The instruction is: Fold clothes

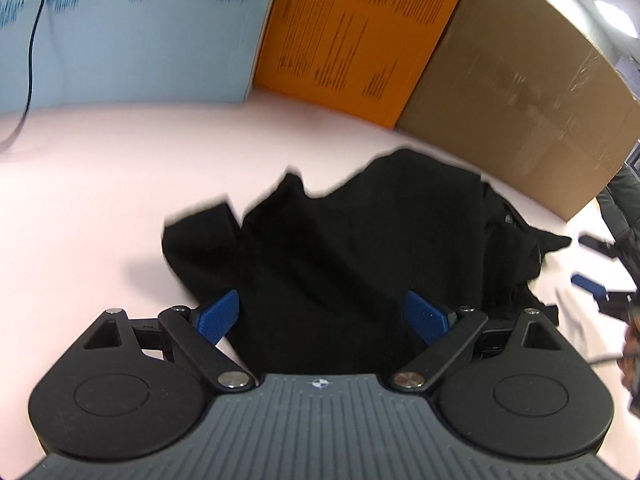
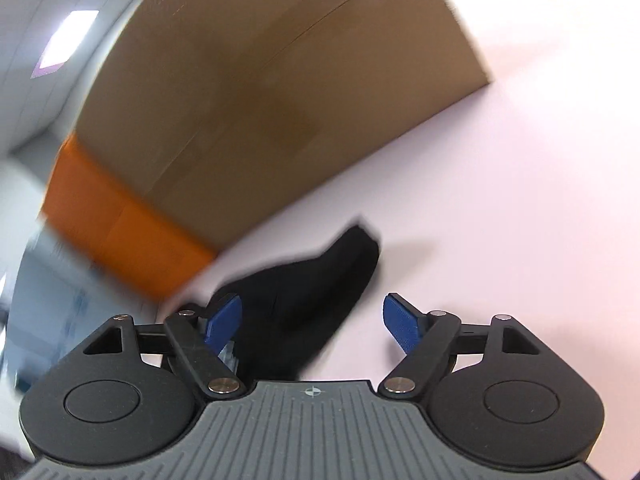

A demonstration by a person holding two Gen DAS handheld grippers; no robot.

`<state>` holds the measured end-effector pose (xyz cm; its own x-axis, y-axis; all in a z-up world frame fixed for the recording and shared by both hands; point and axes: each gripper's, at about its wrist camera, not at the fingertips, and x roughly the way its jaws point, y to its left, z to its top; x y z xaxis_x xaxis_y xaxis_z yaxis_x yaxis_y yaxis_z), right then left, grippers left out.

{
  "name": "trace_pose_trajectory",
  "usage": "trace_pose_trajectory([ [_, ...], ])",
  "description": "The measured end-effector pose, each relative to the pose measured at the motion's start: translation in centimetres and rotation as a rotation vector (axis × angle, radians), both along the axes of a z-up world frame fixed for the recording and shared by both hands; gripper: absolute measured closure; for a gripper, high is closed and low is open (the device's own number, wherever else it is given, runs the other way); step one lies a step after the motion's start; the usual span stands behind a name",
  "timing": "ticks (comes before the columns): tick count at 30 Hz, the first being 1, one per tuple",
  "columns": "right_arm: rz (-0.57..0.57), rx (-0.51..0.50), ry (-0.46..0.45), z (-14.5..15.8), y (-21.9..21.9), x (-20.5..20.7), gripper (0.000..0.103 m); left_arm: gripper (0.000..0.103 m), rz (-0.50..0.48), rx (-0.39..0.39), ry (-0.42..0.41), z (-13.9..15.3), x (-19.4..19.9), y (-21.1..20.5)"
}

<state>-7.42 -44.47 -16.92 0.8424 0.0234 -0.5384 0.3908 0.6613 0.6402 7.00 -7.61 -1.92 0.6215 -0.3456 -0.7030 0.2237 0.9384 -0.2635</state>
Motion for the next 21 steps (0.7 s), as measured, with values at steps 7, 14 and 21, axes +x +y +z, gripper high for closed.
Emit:
trace_pose_trajectory([
  [7,0.21,-0.113,0.053,-1.1,4.3,-0.5,0.015,0.0,-0.127,0.113,-0.088,0.1,5.0,-1.7],
  [14,0.43,-0.394,0.098,-0.2,8.2,2.2,0.068,0.091,-0.239,0.108,0.061,-2.1,7.5,-3.7],
  [21,0.49,-0.321,-0.073,3.9,7.3,5.9,0.093,0.098,-0.116,-0.161,-0.068,4.2,8.5,0.9],
])
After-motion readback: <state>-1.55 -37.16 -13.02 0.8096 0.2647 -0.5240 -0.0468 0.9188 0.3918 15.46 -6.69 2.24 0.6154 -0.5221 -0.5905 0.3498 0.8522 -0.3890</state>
